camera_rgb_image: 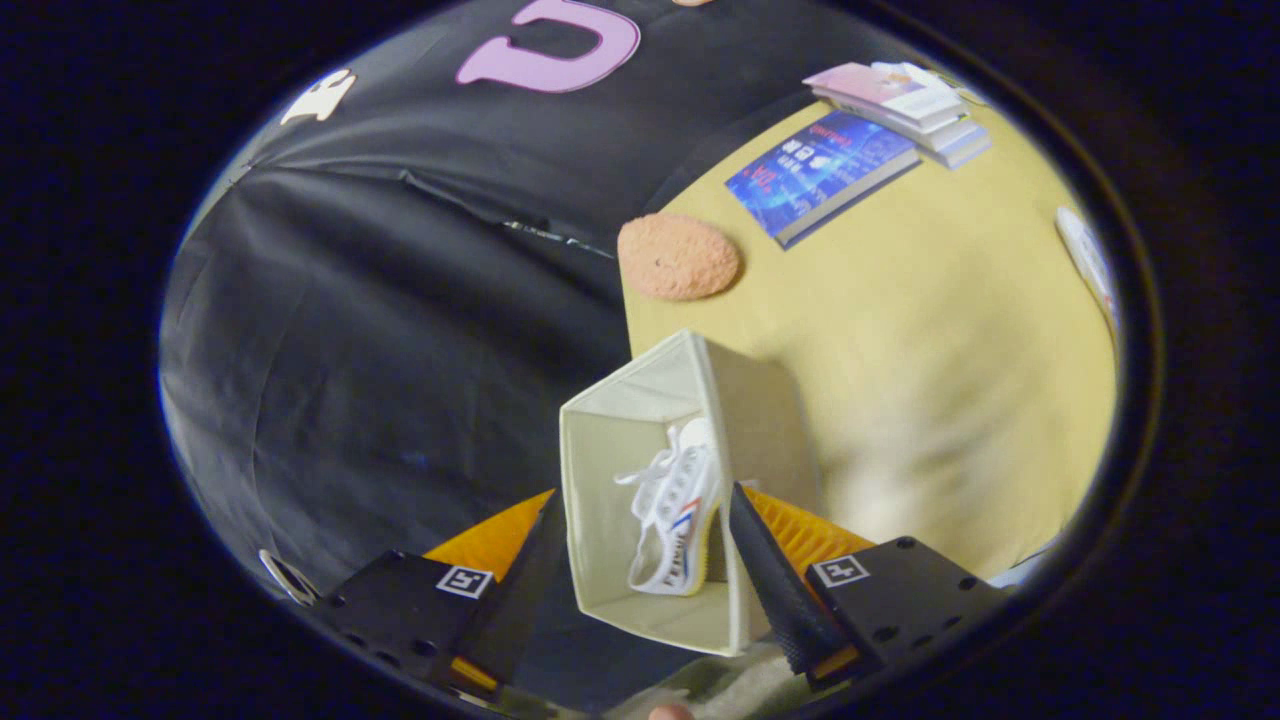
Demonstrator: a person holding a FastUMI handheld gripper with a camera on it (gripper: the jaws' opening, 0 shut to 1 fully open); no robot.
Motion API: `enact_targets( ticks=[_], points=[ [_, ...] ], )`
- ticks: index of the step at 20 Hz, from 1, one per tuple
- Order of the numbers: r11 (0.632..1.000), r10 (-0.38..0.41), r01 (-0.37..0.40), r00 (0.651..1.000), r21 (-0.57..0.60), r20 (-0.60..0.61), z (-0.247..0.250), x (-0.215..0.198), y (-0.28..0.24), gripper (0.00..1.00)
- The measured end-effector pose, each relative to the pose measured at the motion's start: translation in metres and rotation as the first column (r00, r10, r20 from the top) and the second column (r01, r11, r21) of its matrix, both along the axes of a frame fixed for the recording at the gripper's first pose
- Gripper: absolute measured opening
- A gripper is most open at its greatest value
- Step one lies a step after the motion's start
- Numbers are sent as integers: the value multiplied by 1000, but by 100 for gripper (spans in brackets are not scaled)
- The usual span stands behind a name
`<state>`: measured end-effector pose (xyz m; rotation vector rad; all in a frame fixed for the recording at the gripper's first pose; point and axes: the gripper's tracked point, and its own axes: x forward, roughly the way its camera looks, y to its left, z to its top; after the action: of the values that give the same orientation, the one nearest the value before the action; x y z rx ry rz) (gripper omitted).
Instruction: Open the storage box then place both shoes into the box .Put the left shoe in first, then the right shoe, with the right side of both shoes facing outward in a uniform manner.
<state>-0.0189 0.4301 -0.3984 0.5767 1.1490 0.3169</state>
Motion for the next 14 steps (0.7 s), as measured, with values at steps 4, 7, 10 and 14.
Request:
enact_targets(
  ticks=[4, 7, 10, 14],
  points=[
    [988, 5, 6, 998, -157, 64, 14, 5, -98, 100],
    [943, 35, -1, 995, -334, 97, 12, 1, -176, 100],
    [898, 65, -18, 994, -440, 93, 2, -10, -237, 100],
    [830, 104, -59, 993, -555, 50, -14, -32, -314, 100]
  ],
)
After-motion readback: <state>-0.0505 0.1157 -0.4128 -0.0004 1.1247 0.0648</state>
